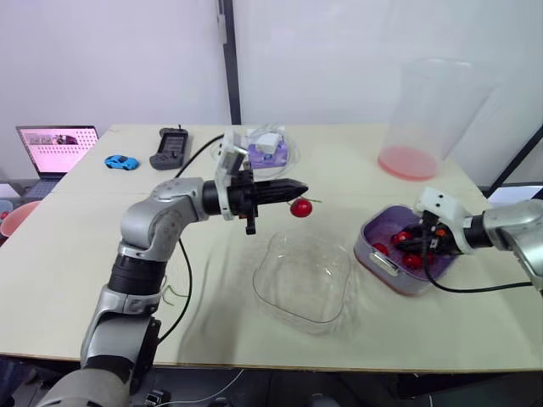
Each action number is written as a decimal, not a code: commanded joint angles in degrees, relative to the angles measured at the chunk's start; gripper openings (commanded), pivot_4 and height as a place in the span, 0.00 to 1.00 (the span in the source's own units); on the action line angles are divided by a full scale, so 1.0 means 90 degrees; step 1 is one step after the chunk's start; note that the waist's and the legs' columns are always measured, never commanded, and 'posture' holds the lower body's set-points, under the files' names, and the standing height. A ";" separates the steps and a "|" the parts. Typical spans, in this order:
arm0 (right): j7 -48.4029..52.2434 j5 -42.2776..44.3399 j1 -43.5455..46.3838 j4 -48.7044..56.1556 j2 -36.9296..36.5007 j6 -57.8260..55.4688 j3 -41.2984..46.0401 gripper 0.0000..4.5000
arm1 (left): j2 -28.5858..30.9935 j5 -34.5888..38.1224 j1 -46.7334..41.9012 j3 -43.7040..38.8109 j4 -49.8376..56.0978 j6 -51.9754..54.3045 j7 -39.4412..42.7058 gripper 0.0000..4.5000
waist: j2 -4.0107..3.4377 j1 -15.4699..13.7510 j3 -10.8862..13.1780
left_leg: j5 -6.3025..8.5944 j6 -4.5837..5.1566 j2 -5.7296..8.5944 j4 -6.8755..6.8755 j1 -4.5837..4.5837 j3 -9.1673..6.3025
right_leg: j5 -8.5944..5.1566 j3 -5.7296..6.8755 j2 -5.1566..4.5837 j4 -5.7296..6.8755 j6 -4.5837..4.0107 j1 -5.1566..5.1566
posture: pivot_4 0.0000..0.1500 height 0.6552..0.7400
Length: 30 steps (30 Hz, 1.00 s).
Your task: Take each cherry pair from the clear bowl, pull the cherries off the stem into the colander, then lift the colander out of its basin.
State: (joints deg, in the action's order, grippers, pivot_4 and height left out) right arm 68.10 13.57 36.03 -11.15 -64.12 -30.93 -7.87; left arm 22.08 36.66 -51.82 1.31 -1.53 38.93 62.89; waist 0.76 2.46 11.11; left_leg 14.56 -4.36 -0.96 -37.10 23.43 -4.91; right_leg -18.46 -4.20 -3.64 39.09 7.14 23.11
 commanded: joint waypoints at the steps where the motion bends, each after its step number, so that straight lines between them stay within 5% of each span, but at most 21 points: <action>1: 0.0162 0.0049 0.0153 0.0198 -0.0152 -0.0078 0.0346 0.84 | 0.0015 0.0129 -0.0127 -0.0094 0.0225 0.0038 -0.0081 0.00 | 0.0000 0.0001 0.0000 | 0.0000 0.0000 0.0000 0.0000 0.0000 0.0000 | 0.0000 0.0000 0.0000 0.0000 0.0000 0.0000 | 1.00 0.92; 3: 0.0219 0.0162 0.0176 0.0324 -0.0207 -0.0238 0.0496 0.98 | 0.0019 0.0135 -0.0141 -0.0094 0.0209 0.0044 -0.0094 0.00 | 0.0000 0.0010 0.0000 | 0.0000 0.0000 0.0000 0.0000 0.0000 0.0000 | 0.0000 0.0000 0.0001 0.0000 0.0000 0.0000 | 1.00 0.92; 9: 0.0319 0.0939 0.0332 0.1018 -0.0326 -0.1123 0.1334 0.98 | -0.0021 0.0165 -0.0240 -0.0088 0.0092 0.0025 -0.0046 0.00 | 0.0000 0.0001 0.0000 | 0.0000 0.0001 0.0000 0.0000 -0.0001 -0.0001 | 0.0000 0.0000 0.0001 0.0000 0.0000 0.0000 | 1.00 0.92; 17: -0.0810 0.3224 0.0959 0.3180 0.1076 -0.3285 0.2119 0.98 | -0.0060 0.0205 -0.0310 -0.0055 0.0047 0.0102 -0.0041 0.00 | -0.0001 -0.0004 0.0000 | 0.0001 0.0002 -0.0003 0.0000 -0.0002 -0.0008 | 0.0000 0.0003 0.0005 0.0002 0.0000 -0.0005 | 1.00 0.92; 22: -0.1760 0.3579 0.1206 0.3819 0.2026 -0.3624 0.1763 0.98 | -0.0076 0.0247 -0.0312 -0.0010 0.0101 0.0157 -0.0020 0.00 | -0.0001 -0.0007 0.0000 | 0.0003 0.0005 0.0001 -0.0002 0.0001 -0.0008 | 0.0000 0.0005 -0.0001 0.0000 0.0000 -0.0006 | 1.00 0.92; 30: -0.2283 0.2870 0.1276 0.3708 0.2443 -0.2993 0.0897 0.98 | -0.0087 0.0204 -0.0260 0.0031 0.0153 0.0093 0.0046 0.00 | -0.0001 0.0014 0.0000 | 0.0004 0.0007 0.0000 -0.0001 0.0000 -0.0010 | 0.0000 0.0006 0.0001 0.0002 0.0000 -0.0002 | 1.00 0.92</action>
State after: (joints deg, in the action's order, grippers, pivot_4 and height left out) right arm 47.97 40.40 46.40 21.82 -42.12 -59.51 -0.25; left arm 21.18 38.00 -53.61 1.57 -2.04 40.64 62.99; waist 0.75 2.58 11.10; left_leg 14.59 -4.30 -0.96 -37.11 23.44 -4.99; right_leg -18.46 -4.15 -3.62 39.12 7.14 23.10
